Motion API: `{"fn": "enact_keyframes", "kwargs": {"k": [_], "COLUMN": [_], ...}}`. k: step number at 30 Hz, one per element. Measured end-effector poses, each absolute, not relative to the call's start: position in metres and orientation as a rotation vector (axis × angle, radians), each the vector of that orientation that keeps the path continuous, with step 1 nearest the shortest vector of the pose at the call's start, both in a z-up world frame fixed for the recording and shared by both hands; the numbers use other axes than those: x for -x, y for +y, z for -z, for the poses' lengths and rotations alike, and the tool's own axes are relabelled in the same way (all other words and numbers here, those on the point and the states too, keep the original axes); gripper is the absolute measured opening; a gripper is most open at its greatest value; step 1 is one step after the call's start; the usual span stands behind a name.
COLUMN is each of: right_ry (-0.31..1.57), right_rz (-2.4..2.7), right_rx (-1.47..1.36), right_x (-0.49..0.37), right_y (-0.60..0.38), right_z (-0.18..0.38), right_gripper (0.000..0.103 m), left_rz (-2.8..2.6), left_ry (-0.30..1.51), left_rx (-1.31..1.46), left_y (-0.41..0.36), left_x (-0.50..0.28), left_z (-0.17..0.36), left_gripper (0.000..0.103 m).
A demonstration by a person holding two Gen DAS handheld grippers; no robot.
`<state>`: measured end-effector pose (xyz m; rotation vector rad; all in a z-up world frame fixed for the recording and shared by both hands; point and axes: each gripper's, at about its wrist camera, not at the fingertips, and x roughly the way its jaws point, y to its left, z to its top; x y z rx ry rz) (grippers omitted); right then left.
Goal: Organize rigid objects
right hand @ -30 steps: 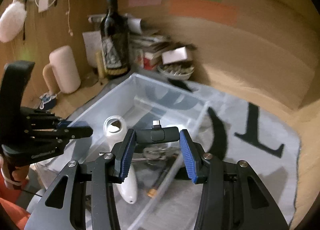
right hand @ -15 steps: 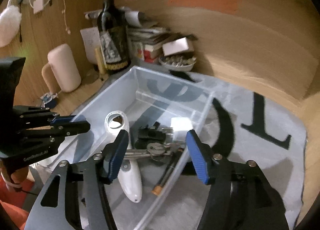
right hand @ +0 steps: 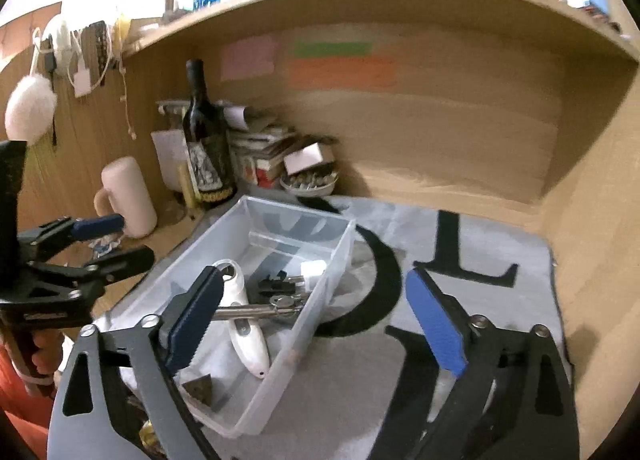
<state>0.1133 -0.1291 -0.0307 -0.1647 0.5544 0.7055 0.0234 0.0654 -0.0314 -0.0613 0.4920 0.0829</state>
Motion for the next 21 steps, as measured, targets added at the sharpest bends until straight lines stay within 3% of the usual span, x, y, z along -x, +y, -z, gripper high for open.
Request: {"fn": "enact_keyframes", "kwargs": {"k": [5, 21], "right_ry": [0.469, 0.324], "right_rz": [-0.660, -0.610], "right_rx": [0.124, 0.102], "right_x": [-0.093, -0.052], "right_y": [-0.151, -0.179], "right_z": [0.013, -0.012], "right_gripper": [0.103, 0.103], "left_rz": [-0.074, -0.037], "left_ry": [0.362, 0.256], "left_rx": [0.036, 0.078], "left_y": [0.047, 0.029], "left_x": [0.000, 0.030], "left_z": [0.012, -0.004], "left_gripper": [0.101, 0.102]}}
